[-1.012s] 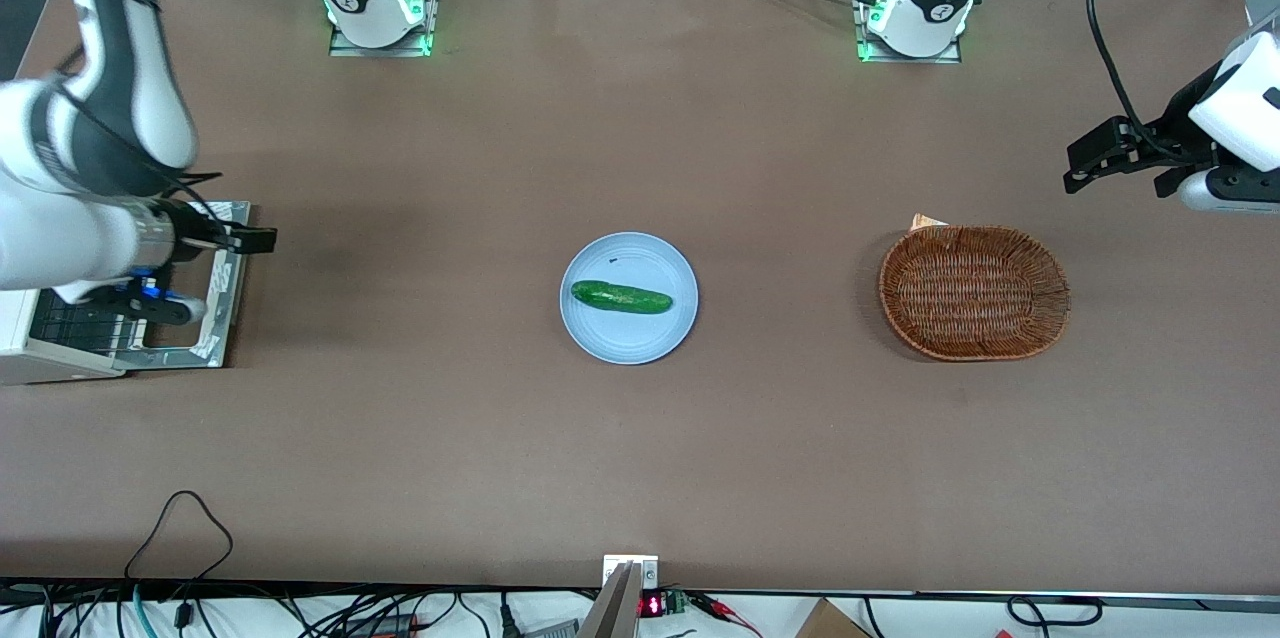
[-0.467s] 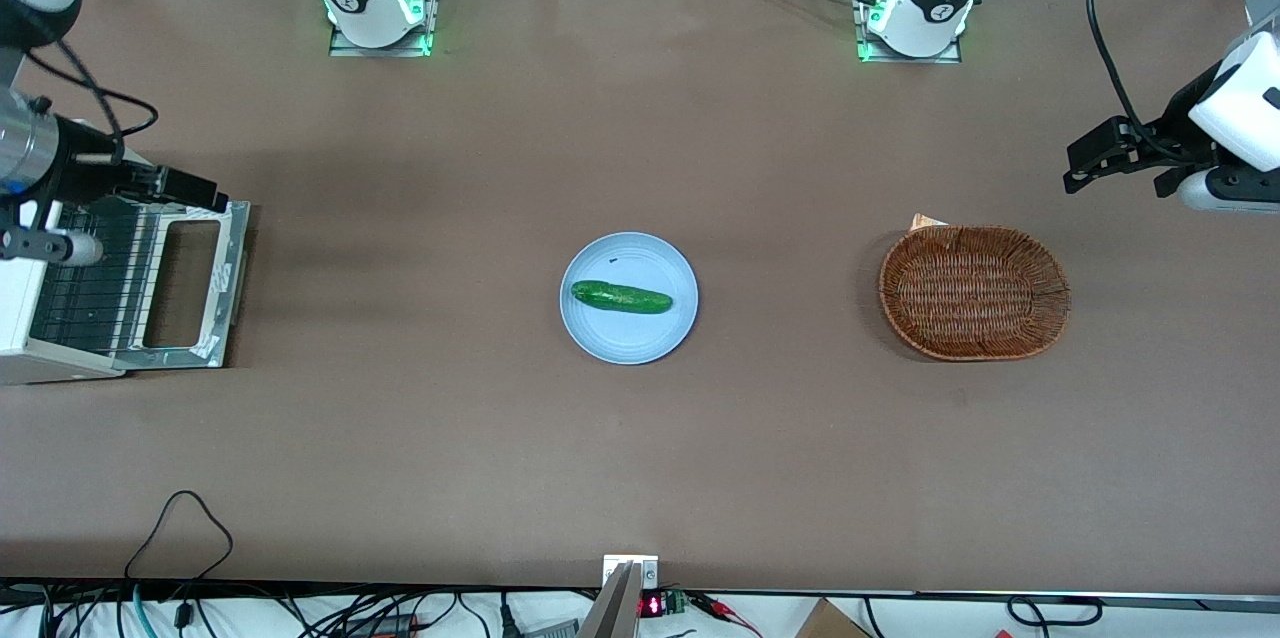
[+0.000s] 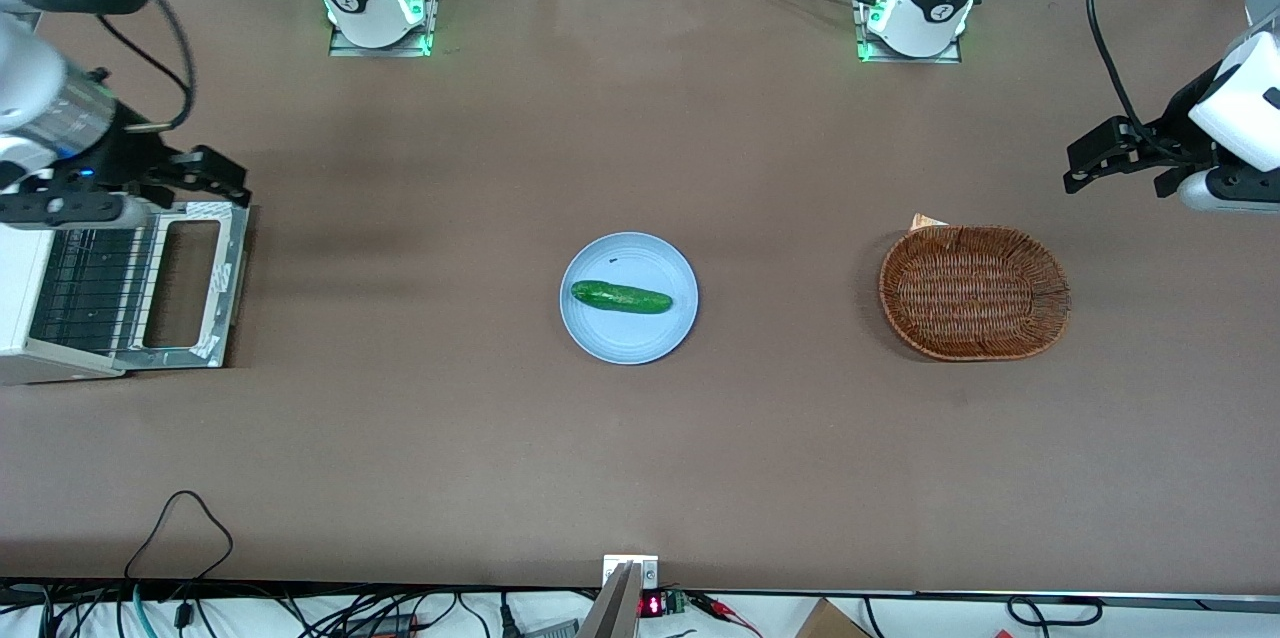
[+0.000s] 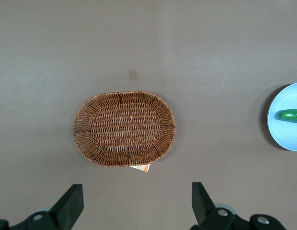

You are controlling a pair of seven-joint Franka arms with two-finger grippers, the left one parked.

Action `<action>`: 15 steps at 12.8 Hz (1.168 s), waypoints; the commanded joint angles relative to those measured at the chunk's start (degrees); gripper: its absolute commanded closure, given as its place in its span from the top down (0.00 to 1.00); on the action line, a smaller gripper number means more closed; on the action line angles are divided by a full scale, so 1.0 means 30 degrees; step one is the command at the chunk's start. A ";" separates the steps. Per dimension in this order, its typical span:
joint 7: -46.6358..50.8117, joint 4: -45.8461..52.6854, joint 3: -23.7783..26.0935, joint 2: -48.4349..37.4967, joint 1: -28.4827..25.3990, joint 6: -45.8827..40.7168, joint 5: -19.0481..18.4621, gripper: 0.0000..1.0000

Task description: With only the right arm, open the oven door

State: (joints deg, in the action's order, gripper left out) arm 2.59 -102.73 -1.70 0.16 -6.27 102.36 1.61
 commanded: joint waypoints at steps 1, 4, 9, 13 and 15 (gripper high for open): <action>-0.0104 0.0223 0.0157 0.0118 0.0244 -0.0659 -0.0098 1.00; 0.0014 0.0462 0.0039 0.0267 0.0274 -0.1689 0.0020 1.00; -0.0074 0.0609 0.0010 0.0327 0.0333 -0.1747 0.0020 1.00; -0.0103 0.0814 0.0010 0.0472 0.0362 -0.1718 -0.0038 0.99; -0.0103 0.0931 0.0010 0.0531 0.0333 -0.1718 -0.0038 1.00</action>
State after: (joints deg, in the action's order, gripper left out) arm 2.60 -101.99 -1.77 0.64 -5.49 98.42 1.57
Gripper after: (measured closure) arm 0.004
